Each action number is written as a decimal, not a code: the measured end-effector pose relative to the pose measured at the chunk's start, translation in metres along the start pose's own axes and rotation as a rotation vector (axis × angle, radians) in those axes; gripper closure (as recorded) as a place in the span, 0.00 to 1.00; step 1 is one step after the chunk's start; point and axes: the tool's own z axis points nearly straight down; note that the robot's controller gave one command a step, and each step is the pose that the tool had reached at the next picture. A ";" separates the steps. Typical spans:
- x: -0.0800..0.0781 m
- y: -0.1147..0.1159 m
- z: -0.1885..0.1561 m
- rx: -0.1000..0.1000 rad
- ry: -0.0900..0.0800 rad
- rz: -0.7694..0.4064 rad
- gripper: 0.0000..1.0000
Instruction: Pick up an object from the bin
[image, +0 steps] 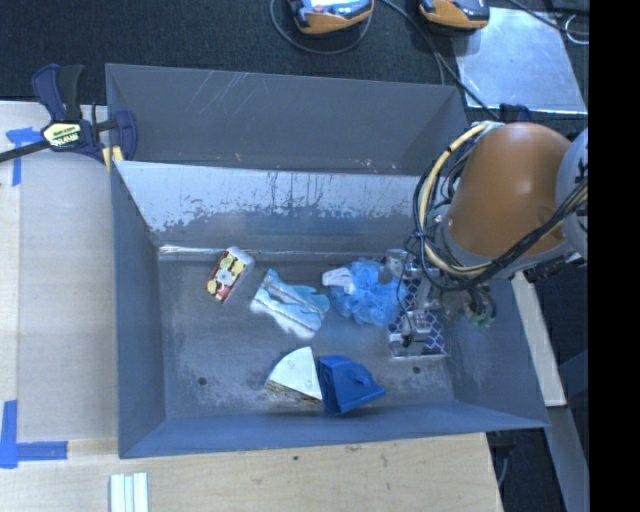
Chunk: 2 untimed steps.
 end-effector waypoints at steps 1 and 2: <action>-0.002 0.000 -0.005 0.001 -0.009 -0.002 0.00; -0.089 -0.003 0.116 0.000 -0.005 -0.162 0.00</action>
Offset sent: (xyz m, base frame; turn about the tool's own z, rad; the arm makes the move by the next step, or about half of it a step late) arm 0.0873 -0.0032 -0.1155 -0.1615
